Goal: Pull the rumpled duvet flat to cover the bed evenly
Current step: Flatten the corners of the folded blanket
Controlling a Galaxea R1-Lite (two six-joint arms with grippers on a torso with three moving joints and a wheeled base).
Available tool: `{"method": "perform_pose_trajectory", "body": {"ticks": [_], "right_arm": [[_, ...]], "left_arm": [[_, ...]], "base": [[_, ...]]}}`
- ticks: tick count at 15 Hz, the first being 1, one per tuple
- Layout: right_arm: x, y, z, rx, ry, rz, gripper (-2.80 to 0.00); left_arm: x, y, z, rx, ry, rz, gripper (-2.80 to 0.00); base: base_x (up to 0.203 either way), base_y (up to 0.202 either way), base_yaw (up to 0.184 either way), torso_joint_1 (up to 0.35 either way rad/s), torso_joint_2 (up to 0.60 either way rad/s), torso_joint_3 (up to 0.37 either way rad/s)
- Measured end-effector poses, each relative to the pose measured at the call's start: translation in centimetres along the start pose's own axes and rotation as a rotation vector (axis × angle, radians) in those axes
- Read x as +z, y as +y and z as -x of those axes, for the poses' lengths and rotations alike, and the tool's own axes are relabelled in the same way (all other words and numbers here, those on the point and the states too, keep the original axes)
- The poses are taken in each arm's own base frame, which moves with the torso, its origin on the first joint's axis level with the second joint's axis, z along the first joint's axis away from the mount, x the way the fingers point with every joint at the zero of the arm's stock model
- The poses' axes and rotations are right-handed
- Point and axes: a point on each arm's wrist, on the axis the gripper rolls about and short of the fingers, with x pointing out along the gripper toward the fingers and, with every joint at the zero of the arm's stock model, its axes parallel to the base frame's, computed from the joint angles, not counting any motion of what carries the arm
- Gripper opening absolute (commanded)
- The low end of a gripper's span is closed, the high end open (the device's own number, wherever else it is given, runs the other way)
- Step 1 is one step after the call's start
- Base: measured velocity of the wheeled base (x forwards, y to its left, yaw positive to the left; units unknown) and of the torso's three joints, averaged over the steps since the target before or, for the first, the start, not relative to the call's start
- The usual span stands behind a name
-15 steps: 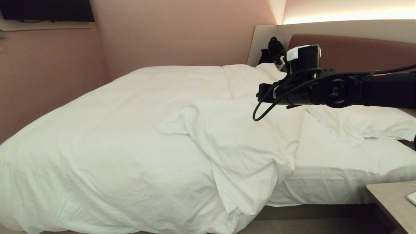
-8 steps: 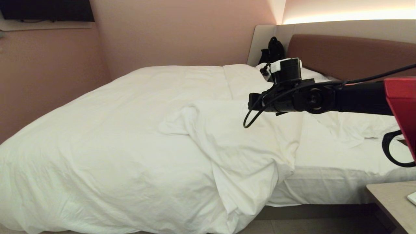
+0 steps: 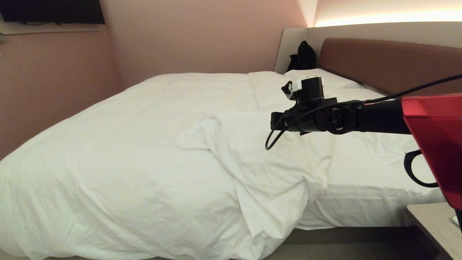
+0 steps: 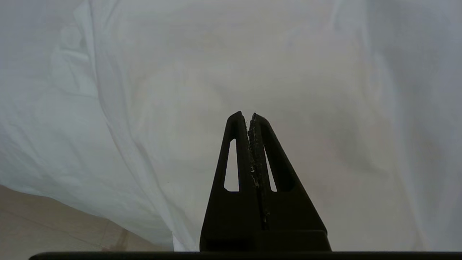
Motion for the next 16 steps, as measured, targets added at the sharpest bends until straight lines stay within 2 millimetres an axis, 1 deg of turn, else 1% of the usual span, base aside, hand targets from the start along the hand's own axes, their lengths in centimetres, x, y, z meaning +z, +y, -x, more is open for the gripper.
{"method": "perform_pose_trajectory", "body": {"ticks": [4,7,13,16], "right_arm": [[-0.9,-0.2,-1.6,0.003,-0.015,0.038,-2.80],[-1.5,-0.4,-2.4,0.006,-0.019,0.036,-2.80],[-1.5,-0.4,-2.5,0.005,-0.022,0.041,-2.80],[-1.9,-0.5,-3.0,0.004,-0.010,0.044,-2.80]], "left_arm": [[0.0,0.0,0.0,0.000,0.000,0.000,-2.80],[0.0,0.0,0.0,0.000,0.000,0.000,-2.80],[0.0,0.0,0.0,0.000,0.000,0.000,-2.80],[0.0,0.0,0.0,0.000,0.000,0.000,-2.80]], "base": [[0.000,0.000,0.000,0.000,0.00,0.000],[0.000,0.000,0.000,0.000,0.00,0.000],[0.000,0.000,0.000,0.000,0.00,0.000],[0.000,0.000,0.000,0.000,0.00,0.000]]}}
